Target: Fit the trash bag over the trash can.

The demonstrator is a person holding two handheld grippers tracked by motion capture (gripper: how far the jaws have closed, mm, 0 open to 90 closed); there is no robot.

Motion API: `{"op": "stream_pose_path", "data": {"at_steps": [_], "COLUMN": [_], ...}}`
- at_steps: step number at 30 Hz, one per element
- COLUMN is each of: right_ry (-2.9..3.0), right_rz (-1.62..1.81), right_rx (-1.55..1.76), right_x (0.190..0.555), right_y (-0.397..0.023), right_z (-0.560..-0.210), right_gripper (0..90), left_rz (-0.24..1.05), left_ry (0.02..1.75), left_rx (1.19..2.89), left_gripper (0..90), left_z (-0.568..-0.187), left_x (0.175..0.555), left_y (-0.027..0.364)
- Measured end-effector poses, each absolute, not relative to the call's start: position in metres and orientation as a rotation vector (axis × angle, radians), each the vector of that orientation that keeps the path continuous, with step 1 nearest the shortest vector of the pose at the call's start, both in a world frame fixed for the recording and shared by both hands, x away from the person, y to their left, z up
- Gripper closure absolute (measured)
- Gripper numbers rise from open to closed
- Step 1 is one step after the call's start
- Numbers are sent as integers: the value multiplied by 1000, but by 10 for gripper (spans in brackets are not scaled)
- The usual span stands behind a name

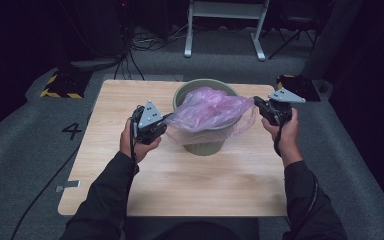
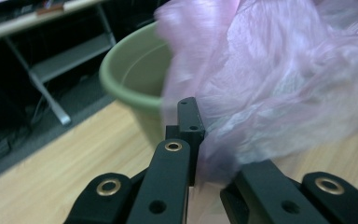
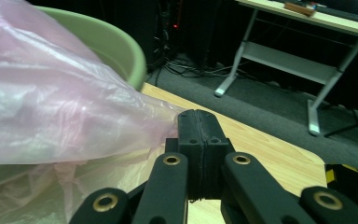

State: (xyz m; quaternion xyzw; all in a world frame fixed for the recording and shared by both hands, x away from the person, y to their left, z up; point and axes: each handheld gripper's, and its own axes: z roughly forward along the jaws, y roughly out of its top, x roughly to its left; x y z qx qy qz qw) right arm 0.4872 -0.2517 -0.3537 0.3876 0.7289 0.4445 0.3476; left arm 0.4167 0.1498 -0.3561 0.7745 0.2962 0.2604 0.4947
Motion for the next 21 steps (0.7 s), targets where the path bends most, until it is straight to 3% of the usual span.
{"op": "stream_pose_path", "data": {"at_steps": [7,21], "right_ry": [1891,1863], "right_rz": [1114,1115], "right_rx": [1071,1106], "right_x": [501,523], "right_y": [-251,-244], "right_z": [-363,-362], "right_gripper": [898,898], "left_rz": [519,549], "left_ry": [855,904], "left_rx": [1805,1775], "left_gripper": [898,899], "left_z": [-371,-382], "left_x": [436,472], "left_y": [169,181]}}
